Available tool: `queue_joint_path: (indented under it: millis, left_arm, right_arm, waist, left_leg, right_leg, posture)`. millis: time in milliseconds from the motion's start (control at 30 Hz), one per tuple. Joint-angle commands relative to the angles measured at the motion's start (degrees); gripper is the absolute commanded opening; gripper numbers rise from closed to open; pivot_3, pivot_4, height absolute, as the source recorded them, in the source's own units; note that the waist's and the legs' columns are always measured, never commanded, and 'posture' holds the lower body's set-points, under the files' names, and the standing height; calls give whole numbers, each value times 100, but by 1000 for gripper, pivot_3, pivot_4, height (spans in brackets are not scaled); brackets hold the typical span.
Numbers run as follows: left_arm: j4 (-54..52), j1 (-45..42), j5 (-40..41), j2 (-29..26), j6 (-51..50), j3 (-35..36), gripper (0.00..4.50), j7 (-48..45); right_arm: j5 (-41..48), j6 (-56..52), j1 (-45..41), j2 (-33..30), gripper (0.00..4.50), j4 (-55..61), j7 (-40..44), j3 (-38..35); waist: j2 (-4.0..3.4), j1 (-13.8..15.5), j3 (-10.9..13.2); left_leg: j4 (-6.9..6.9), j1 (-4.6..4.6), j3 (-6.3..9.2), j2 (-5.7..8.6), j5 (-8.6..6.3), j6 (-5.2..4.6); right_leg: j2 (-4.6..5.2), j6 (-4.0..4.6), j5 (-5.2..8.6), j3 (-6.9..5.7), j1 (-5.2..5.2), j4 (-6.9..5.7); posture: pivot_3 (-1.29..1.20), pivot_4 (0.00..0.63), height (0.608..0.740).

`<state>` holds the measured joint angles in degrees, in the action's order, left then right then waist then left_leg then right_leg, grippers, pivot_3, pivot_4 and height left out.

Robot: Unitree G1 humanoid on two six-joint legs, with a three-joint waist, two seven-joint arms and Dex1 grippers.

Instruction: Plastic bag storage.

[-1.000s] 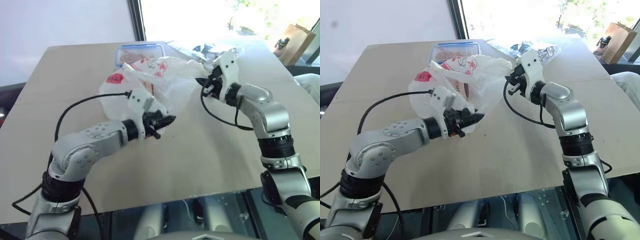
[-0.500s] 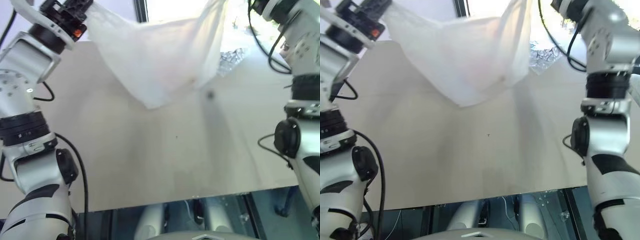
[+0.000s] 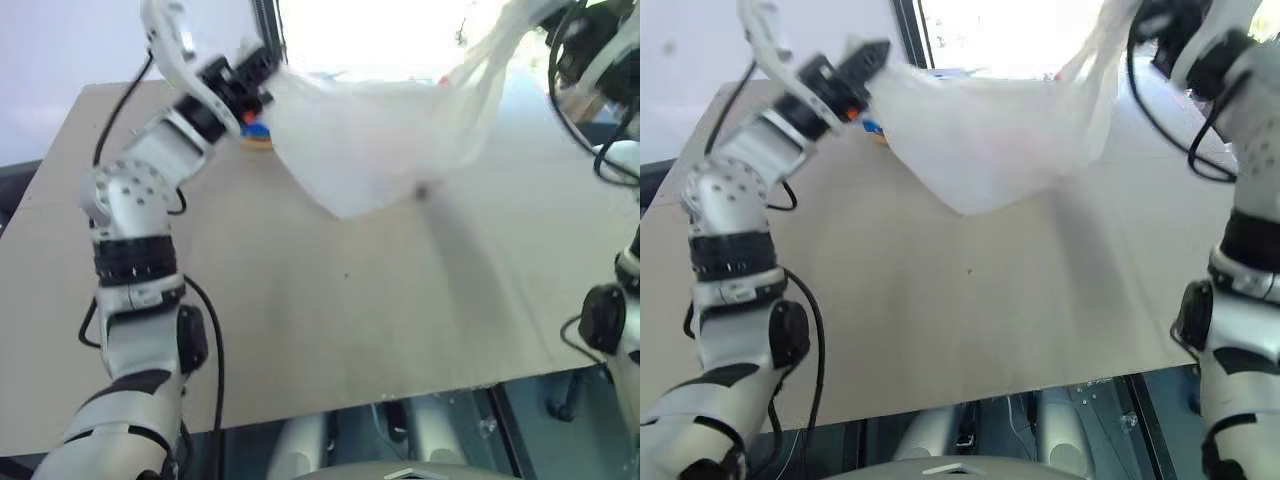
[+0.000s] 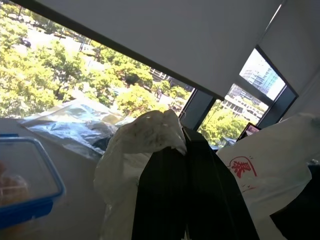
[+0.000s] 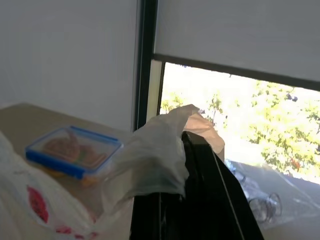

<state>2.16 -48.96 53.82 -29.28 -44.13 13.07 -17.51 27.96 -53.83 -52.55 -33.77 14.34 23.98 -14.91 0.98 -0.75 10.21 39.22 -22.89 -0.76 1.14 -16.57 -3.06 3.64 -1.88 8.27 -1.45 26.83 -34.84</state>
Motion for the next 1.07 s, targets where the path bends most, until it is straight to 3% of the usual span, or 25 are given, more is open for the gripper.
queue_joint_path:
  millis: [33, 133, 300, 367, 433, 467, 567, 733, 800, 900, 1067]
  left_arm:
    - [-820, 752, -693, 145, 147, -539, 23, 126]
    - [-940, 1303, -1023, 364, 254, -829, 0, -8]
    - [-1210, 1631, -1217, 407, 482, -820, 2214, -477]
    - [-1442, 1807, -1193, 250, 461, -641, 3127, -567]
    - [-1741, 2030, -1074, 98, 400, -358, 4142, -602]
    - [-1977, 2244, -969, -28, 381, -167, 4445, -694]
    - [-2562, 3059, -746, -223, 451, 377, 4445, -887]
    - [-2938, 4855, -1631, -536, 1529, 746, 4445, -1559]
    - [-2817, 5502, -1625, -630, 1690, 994, 4445, -1916]
    - [-2692, 6046, -1611, -675, 1801, 1236, 4445, -2166]
    - [-2904, 6451, -1490, -761, 1778, 1344, 4445, -2437]
  right_arm:
    - [-525, 92, 1324, -19, 271, 1008, -468, 496]
    - [-1039, 865, 2471, 28, 1321, 1082, -441, 1068]
    - [-1277, 1362, 2997, -169, 3853, 1216, -142, 1236]
    - [-1119, 1411, 3182, -361, 4500, 1436, 121, 1014]
    - [-842, 1386, 3474, -597, 4500, 1722, 486, 699]
    - [-735, 1472, 3766, -801, 4500, 1932, 783, 525]
    - [-395, 1572, 4621, -1077, 4500, 2384, 1300, -77]
    - [-183, 1928, 5811, -1131, 4500, 2599, 1831, -792]
    - [-88, 2064, 6287, -1144, 4500, 2526, 2123, -1177]
    - [-191, 2414, 6787, -1171, 4500, 2261, 2442, -1460]
    - [-399, 2916, 6882, -1144, 4500, 1634, 2568, -1402]
  waist:
    - [1, 32, -4]
    - [6, 96, -20]
    - [6, 80, -12]
    - [7, 70, -14]
    - [6, 65, -14]
    - [7, 62, -14]
    - [8, 61, -16]
    - [11, 70, -19]
    - [12, 101, -19]
    - [13, 157, -17]
    - [29, 155, -30]
  left_leg:
    - [9, 9, -4, 5, 0, 0]
    - [16, 41, -7, 18, 1, -4]
    - [35, 29, -33, 17, 7, -11]
    - [37, 36, -33, 14, 6, -12]
    - [36, 41, -33, 5, 6, -12]
    - [35, 40, -33, -2, 6, -12]
    - [27, 36, -33, -14, 1, -16]
    - [22, 41, -50, -17, -10, -28]
    - [24, 44, -54, -18, -14, -35]
    - [26, 82, -57, -24, -25, -54]
    - [33, 123, -59, -33, -27, -54]
  right_leg:
    - [3, 0, 0, 4, -7, -4]
    - [5, -6, -4, 14, -39, -6]
    - [-9, -11, -15, 49, -21, -12]
    - [-12, -11, -17, 50, -27, -11]
    - [-22, -10, -16, 52, -30, -10]
    - [-29, -9, -15, 55, -29, -8]
    - [-35, -9, -15, 56, -26, 0]
    - [-34, -11, -14, 66, -29, 12]
    - [-37, 1, -4, 67, -34, 19]
    - [-39, -11, 19, 66, -70, 22]
    - [-37, -15, 23, 66, -117, 23]
  posture:
    - [0, 150, 740]
    - [0, 150, 740]
    - [0, 150, 740]
    - [0, 150, 740]
    - [0, 150, 740]
    - [0, 150, 740]
    - [0, 150, 740]
    - [0, 150, 740]
    - [0, 150, 740]
    - [0, 150, 740]
    - [0, 150, 740]
